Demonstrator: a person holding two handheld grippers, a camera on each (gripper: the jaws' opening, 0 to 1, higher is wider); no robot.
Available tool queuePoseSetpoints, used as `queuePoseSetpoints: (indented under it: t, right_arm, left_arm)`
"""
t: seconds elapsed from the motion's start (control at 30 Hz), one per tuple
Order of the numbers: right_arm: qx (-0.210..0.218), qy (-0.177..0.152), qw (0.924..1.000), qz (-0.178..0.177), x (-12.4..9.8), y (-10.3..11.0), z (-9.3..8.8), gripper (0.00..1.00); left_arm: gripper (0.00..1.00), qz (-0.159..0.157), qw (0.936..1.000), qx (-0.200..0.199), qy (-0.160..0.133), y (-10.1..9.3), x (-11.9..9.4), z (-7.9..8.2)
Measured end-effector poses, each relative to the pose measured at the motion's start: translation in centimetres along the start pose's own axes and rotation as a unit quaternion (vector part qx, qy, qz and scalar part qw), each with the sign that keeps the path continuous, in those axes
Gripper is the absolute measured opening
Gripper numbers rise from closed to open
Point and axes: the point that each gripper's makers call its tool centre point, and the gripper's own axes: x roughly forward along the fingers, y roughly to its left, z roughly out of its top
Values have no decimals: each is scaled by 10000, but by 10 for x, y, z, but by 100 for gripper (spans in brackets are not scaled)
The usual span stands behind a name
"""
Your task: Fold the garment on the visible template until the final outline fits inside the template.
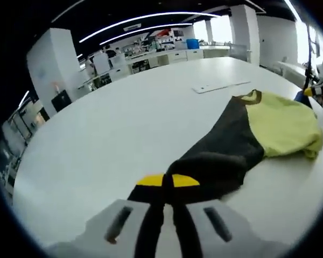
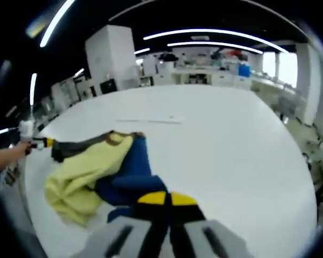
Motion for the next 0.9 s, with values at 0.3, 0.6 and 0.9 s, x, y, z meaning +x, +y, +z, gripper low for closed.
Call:
queuePoseSetpoints:
  t: [0.3,0.6,0.9]
  right_arm:
    - [87,99,9996,-253,3,-24,-1,0]
    - [-226,294,9980,-516,8,-48,3,0]
    - [-547,589,9943,-704,18,-66,3,0]
  left_arm:
    - [0,20,9997,208,130,10,12,-1]
    - [0,24,9987,395,319,22,20,-6]
    - [0,0,9974,604,388,25,31,-1]
